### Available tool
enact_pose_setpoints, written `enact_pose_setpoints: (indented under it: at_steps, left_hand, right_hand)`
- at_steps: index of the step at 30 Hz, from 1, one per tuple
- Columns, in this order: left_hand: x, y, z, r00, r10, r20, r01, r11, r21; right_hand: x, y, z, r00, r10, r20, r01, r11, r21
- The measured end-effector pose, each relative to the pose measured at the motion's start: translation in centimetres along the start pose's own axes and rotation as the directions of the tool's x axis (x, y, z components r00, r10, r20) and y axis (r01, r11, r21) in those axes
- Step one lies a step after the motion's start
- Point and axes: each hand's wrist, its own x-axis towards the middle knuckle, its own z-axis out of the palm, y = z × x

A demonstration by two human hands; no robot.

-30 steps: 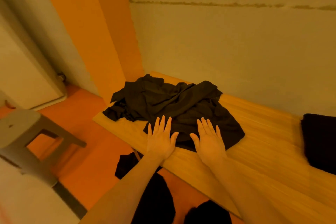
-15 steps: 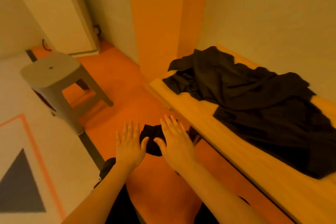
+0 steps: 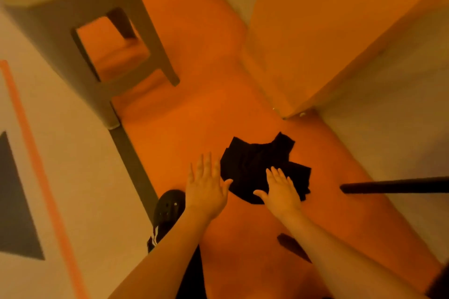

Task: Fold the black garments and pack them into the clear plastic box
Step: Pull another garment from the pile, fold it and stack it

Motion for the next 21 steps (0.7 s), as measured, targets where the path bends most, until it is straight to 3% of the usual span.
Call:
enact_pose_setpoints:
  at_steps: [7,14,21]
  left_hand:
    - [5.2,-3.3,10.7,0.996,-0.060,0.067,0.061,0.998,-0.017]
    - [7.4,-5.1,17.6,0.983,-0.099,0.156,0.106,0.993,-0.041]
    - [7.5,-5.7,18.9,0.976,-0.096,0.198,0.108,0.993,-0.052]
  right_hand:
    - [10.9,-0.5,10.3,0.995,-0.015,0.098,0.026,0.993,-0.119]
    - [14.7,0.3,19.4,0.990,-0.054,0.134,0.075,0.985,-0.155]
    - [16.0,1.6,22.6,0.978,-0.076,-0.195,0.083,0.996,0.029]
